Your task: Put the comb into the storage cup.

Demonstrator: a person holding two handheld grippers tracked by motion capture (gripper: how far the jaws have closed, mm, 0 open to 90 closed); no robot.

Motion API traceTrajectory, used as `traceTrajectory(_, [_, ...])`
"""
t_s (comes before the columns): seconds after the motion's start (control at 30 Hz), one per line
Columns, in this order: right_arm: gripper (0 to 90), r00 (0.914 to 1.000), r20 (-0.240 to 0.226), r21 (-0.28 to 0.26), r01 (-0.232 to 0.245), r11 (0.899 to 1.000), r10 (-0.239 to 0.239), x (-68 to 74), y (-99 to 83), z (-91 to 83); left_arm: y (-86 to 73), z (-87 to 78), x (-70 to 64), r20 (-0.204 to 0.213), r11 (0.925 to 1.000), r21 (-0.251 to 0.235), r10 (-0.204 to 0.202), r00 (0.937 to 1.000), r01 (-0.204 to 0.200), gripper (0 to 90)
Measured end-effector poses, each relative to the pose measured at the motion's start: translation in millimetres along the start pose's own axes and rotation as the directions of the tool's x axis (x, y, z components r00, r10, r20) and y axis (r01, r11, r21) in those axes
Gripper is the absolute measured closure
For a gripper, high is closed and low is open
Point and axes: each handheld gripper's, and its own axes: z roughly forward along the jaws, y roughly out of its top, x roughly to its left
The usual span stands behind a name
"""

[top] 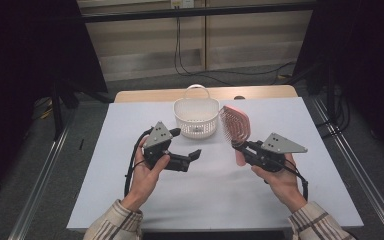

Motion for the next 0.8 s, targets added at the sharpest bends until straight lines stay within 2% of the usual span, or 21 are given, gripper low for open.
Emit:
traceTrajectory(0.07, [82.2,0.9999,-0.005,0.013,-0.016,1.0,0.016,-0.8,-0.9,0.7,0.1,0.1,2.6,0.045,0.9994,-0.001,-0.034,0.9984,0.035,6.8])
traceTrajectory(0.1, [82.2,0.9995,-0.011,0.012,-0.029,1.0,0.029,-1.3,-1.8,1.1,0.1,0.2,3.4,0.049,0.9993,-0.001,-0.037,0.9981,0.038,6.8])
traceTrajectory(0.17, [82.1,0.9983,-0.029,0.016,-0.049,0.999,0.05,-2.0,-3.2,1.9,-0.1,0.0,4.0,0.035,0.9996,-0.014,-0.025,0.9991,0.025,6.9])
traceTrajectory(0.3, [82.1,0.9928,-0.082,0.002,-0.087,0.996,0.087,-1.4,-5.2,4.1,0.2,0.7,4.6,0.074,0.9991,-0.038,-0.017,0.9971,0.02,6.9])
traceTrajectory(0.37, [82.1,0.9902,-0.112,-0.011,-0.085,0.996,0.084,-0.3,-5.5,4.5,0.5,0.8,2.5,0.077,0.9981,-0.052,-0.027,0.9967,0.031,6.9])
traceTrajectory(0.4, [82.2,0.9898,-0.118,-0.016,-0.083,0.996,0.081,0.2,-5.4,4.9,0.6,0.5,2.3,0.094,0.9979,-0.059,-0.023,0.9953,0.029,6.8])
traceTrajectory(0.47, [82.1,0.9875,-0.134,-0.02,-0.086,0.996,0.083,1.5,-5.4,5.7,0.2,-1.0,-0.4,0.089,0.9964,-0.082,-0.014,0.9959,0.021,5.2])
traceTrajectory(0.53, [82.2,0.985,-0.153,-0.022,-0.084,0.996,0.08,2.6,-5.8,6.4,0.2,-1.9,-1.3,0.126,0.9943,-0.105,-0.003,0.992,0.017,4.3])
traceTrajectory(0.67, [82.2,0.9798,-0.187,-0.03,-0.078,0.997,0.071,5.6,-6.0,7.8,1.8,-2.1,-4.1,0.15,0.9894,-0.139,-0.021,0.9884,0.042,4.1])
traceTrajectory(0.73, [82.2,0.9764,-0.205,-0.035,-0.075,0.997,0.067,7.0,-6.1,8.4,2.0,-1.5,-5.2,0.188,0.9878,-0.15,-0.015,0.9821,0.044,4.0])
traceTrajectory(0.8, [82.2,0.9729,-0.222,-0.033,-0.072,0.997,0.063,8.2,-6.1,9.1,3.2,-0.2,-8.0,0.174,0.9903,-0.138,0.007,0.9847,0.018,3.6])
